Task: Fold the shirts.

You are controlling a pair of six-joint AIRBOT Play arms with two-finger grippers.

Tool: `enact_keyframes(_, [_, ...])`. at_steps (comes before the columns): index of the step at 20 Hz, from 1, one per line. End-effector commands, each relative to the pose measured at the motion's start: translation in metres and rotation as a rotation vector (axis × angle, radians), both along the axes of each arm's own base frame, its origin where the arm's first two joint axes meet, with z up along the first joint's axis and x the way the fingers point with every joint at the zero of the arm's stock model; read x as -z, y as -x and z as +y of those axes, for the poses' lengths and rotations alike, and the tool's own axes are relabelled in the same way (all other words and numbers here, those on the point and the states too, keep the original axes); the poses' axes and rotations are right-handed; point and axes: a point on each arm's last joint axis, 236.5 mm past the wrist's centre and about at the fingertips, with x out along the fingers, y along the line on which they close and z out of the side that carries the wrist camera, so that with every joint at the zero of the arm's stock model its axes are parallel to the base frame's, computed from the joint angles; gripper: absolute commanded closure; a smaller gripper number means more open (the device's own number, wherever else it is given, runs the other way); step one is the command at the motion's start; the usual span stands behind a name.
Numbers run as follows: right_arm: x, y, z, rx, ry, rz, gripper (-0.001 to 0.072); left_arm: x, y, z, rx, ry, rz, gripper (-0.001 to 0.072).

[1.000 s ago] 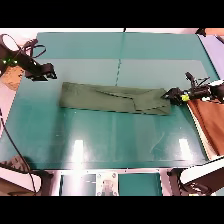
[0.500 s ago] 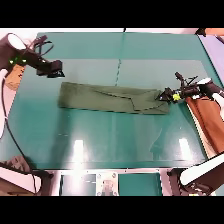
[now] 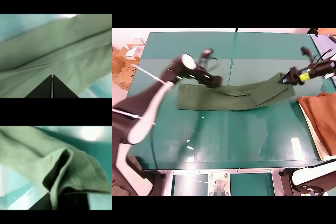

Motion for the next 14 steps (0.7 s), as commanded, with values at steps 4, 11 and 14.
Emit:
enact_keyframes(4, [-0.091, 0.019, 0.026, -0.057, 0.043, -0.149, 0.0692, 0.034, 0.030, -0.142, 0.055, 0.173, -0.033, 0.0680])
enact_keyframes(11, [-0.100, 0.023, 0.036, -0.062, 0.046, -0.161, 0.0693, 0.051, 0.036, -0.145, 0.091, 0.170, 0.037, 0.0680])
enact_keyframes(14, [-0.101, 0.023, 0.036, -0.051, 0.042, -0.154, 0.0693, 0.017, 0.024, -0.110, 0.171, 0.151, 0.061, 0.0680])
